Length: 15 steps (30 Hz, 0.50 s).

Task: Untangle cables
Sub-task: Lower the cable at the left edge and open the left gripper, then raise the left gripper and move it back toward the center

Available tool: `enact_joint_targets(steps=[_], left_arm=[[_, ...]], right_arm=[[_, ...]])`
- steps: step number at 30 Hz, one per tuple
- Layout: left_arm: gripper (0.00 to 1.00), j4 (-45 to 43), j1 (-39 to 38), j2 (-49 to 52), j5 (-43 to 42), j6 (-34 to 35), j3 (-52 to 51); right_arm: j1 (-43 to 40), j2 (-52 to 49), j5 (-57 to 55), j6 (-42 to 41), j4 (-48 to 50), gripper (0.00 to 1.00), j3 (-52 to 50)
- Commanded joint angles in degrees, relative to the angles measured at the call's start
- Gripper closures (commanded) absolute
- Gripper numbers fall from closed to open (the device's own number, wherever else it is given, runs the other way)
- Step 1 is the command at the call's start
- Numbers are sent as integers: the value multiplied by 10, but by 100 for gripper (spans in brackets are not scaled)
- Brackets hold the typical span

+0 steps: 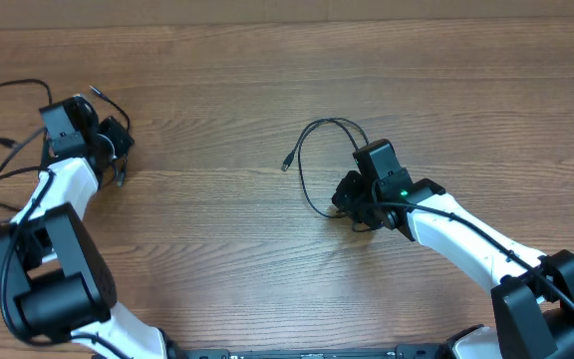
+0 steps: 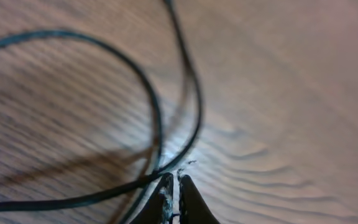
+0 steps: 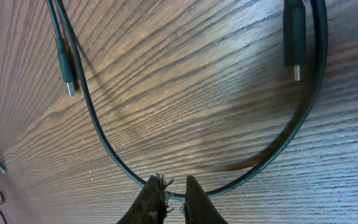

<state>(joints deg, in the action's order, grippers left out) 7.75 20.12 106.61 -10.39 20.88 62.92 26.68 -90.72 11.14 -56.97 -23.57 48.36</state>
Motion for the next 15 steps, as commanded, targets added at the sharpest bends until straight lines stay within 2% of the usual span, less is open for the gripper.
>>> enact_joint_targets(steps=[1,8,15], left_arm=[[94,1,0,45,18,-46,0],[95,-16,2,84,32,-72,0],[96,-17,3,83,195,-72,0]], right_arm=[[3,-1,-6,-1,4,89,-5],[3,-1,-6,0,4,89,-5],[3,-1,-6,-1,4,89,-5]])
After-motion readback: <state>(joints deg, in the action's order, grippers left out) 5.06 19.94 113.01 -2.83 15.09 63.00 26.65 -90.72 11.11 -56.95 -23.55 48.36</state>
